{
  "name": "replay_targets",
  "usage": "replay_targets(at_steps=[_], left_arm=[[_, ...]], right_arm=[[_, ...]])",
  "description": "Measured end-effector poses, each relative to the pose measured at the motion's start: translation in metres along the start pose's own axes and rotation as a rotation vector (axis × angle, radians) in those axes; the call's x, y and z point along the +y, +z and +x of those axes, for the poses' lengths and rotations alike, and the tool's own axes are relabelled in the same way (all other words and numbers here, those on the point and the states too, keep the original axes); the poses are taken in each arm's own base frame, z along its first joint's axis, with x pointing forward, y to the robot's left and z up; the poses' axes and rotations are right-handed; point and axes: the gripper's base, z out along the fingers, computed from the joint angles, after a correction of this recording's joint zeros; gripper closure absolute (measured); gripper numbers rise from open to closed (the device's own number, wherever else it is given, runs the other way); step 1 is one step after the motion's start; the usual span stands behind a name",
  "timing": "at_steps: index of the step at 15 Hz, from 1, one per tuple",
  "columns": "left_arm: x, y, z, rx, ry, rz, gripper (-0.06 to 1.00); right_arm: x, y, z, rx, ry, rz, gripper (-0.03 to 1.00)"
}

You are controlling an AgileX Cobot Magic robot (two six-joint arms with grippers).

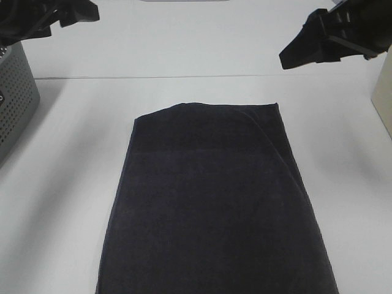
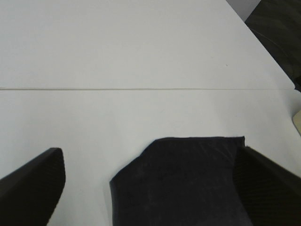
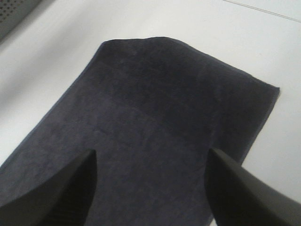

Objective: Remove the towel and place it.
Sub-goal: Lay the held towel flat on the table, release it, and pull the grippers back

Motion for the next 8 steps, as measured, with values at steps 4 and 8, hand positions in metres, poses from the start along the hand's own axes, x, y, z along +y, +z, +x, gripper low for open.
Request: replay_targets(at_steps=[4, 8], left_arm=[[0.012, 0.05, -0.029, -0.024, -0.008, 0.018, 0.04], [0.03, 0.09, -0.037, -0.017, -0.017, 0.03, 0.05]], right_arm=[[-0.063, 0.046, -0.048, 0.107, 0.019, 0.041, 0.33], [-0.101, 0.104, -0.074, 0.162, -0.033, 0.046, 0.33]])
